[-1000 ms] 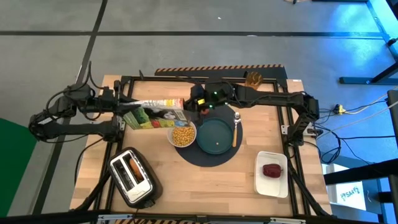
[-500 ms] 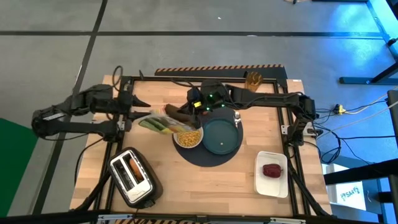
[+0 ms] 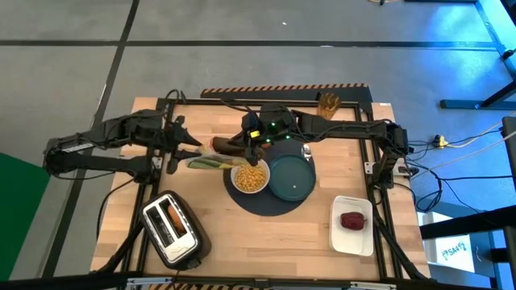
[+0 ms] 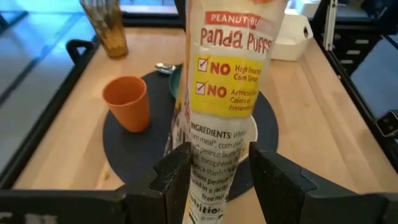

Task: Arrange a breakfast setting
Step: Pour the cereal from the cereal box into the bowl

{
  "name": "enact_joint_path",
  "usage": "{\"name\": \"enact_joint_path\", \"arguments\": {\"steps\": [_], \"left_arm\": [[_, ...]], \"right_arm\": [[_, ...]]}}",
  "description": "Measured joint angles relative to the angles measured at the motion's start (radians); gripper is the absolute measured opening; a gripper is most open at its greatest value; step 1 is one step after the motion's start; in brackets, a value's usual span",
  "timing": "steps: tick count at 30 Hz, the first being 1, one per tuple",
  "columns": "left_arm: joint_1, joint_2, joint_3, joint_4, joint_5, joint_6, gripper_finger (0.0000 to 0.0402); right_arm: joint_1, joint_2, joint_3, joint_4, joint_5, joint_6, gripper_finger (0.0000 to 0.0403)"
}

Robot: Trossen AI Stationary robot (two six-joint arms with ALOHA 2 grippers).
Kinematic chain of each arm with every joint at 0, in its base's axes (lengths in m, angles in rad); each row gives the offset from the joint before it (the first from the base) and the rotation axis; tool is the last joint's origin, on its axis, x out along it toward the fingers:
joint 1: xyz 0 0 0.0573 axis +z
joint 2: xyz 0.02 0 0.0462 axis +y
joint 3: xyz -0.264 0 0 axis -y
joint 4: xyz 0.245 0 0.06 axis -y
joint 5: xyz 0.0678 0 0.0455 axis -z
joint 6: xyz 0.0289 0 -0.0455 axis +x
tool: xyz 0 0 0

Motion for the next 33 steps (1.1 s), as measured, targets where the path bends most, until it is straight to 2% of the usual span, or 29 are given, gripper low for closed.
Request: {"name": "enact_joint_path", "arguments": {"steps": [7, 11, 18, 23, 29, 33], "left_arm": [[0.000, 0.041, -0.001, 0.000, 0.019, 0.012, 0.0148], [0.000, 0.044, -0.001, 0.000, 0.027, 0.029, 0.0111], [0.000, 0.040, -0.001, -0.002, 0.025, 0.031, 0.0013], [-0.001, 0.010, -0.002, -0.048, -0.001, 0.031, 0.0003], [-0.001, -0.099, -0.002, -0.091, -0.213, 0.011, 0.0002], [0.000, -0.187, -0.002, -0.090, -0.480, -0.064, 0.0002]], "right_arm": [[0.000, 0.000, 0.000, 0.000, 0.001, 0.004, 0.0000], [0.000, 0.000, 0.000, 0.001, 0.001, 0.019, 0.0000], [0.000, 0.000, -0.001, 0.002, -0.001, 0.021, 0.0002], [0.000, 0.000, -0.001, 0.011, 0.001, 0.034, 0.0033], [-0.002, -0.026, -0.001, 0.045, 0.019, 0.088, 0.0111], [-0.002, -0.040, 0.000, 0.064, 0.031, 0.097, 0.0157]]}}
